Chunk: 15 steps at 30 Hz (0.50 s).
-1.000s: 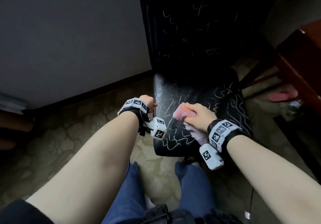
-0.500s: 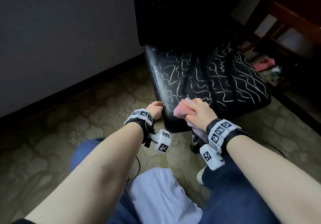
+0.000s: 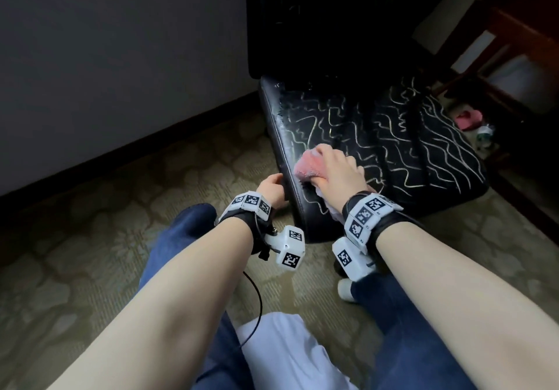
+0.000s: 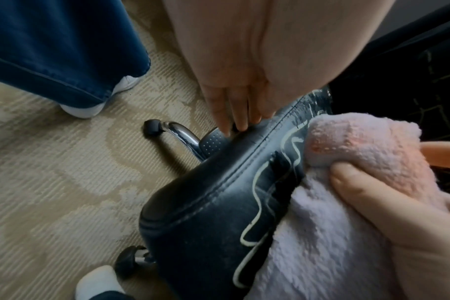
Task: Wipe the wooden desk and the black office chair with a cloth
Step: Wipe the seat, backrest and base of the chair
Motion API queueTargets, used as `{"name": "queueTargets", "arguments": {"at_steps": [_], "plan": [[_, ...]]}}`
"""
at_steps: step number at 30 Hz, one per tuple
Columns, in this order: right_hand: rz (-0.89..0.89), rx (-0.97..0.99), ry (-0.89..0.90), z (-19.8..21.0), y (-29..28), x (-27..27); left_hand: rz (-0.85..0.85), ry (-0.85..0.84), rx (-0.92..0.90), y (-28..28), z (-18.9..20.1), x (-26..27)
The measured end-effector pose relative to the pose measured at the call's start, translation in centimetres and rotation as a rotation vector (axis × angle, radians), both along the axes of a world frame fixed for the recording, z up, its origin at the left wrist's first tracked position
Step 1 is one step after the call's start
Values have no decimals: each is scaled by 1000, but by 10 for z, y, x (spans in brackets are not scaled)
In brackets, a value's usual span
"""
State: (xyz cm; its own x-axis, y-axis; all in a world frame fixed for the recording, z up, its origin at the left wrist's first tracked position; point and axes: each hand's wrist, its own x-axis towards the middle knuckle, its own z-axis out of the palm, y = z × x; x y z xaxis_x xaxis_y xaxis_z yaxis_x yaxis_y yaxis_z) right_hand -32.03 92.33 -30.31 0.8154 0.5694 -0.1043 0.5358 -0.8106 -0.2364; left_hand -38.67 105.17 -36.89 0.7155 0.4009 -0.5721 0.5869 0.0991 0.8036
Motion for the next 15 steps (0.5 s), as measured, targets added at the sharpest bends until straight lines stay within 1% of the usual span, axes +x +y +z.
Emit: {"name": "queueTargets", "arguments": {"at_steps": [3, 6, 8, 12, 15], "plan": [[83, -84, -101, -13, 19, 12, 75, -42, -64, 6, -13, 6], [166, -121, -152, -30, 21, 10, 140, -53, -60, 14, -25, 9], [218, -81, -152, -39, 11, 5, 138, -56, -47, 19, -27, 15], [369, -24, -214, -46, -21, -8, 129, -6, 108, 19, -32, 33], [526, -44, -236, -46, -39, -7, 143, 23, 96, 17, -38, 37]]}}
